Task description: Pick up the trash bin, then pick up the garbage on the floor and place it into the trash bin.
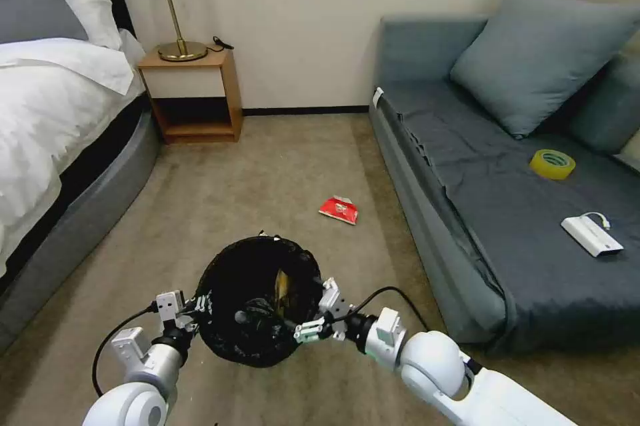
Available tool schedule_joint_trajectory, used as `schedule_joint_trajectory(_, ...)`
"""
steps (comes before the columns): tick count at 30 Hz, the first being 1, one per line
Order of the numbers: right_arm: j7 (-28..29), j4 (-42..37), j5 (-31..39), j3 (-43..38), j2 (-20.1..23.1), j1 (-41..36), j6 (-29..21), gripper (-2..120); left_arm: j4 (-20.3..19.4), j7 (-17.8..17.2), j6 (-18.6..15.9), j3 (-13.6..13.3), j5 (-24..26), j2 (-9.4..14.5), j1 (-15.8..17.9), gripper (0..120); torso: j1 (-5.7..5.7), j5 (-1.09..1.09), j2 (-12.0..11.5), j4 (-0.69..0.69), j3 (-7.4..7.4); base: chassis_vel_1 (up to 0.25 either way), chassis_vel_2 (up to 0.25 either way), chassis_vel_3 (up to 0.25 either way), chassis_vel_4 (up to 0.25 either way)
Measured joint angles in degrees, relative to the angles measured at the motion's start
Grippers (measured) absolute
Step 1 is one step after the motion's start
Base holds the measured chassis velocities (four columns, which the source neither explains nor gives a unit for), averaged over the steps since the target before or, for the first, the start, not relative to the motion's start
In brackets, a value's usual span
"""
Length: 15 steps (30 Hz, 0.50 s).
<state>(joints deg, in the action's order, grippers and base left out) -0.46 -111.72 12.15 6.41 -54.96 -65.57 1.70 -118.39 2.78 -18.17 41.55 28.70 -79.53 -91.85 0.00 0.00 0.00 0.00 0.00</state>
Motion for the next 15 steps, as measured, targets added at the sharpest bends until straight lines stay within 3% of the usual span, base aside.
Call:
schedule_joint_trajectory(4, 6.71, -2.91, -4.93, -6.19, -1.15, -5.98, 3.54, 100, -0.35, -0.36, 0.35, 0.74, -0.31, -0.07, 0.73, 4, 0.00, 0.00, 0.00, -0.02, 0.00, 0.000, 0.000, 0.000, 0.000)
schedule_joint_trajectory(15, 9.61, -8.36, -5.12, -17.35, -6.60, -15.30, 3.68, 100, -0.69, -2.58, 1.61, 1.08, -1.50, -1.25, 0.91, 4, 0.00, -0.01, 0.00, -0.01, 0.00, 0.000, 0.000, 0.000, 0.000)
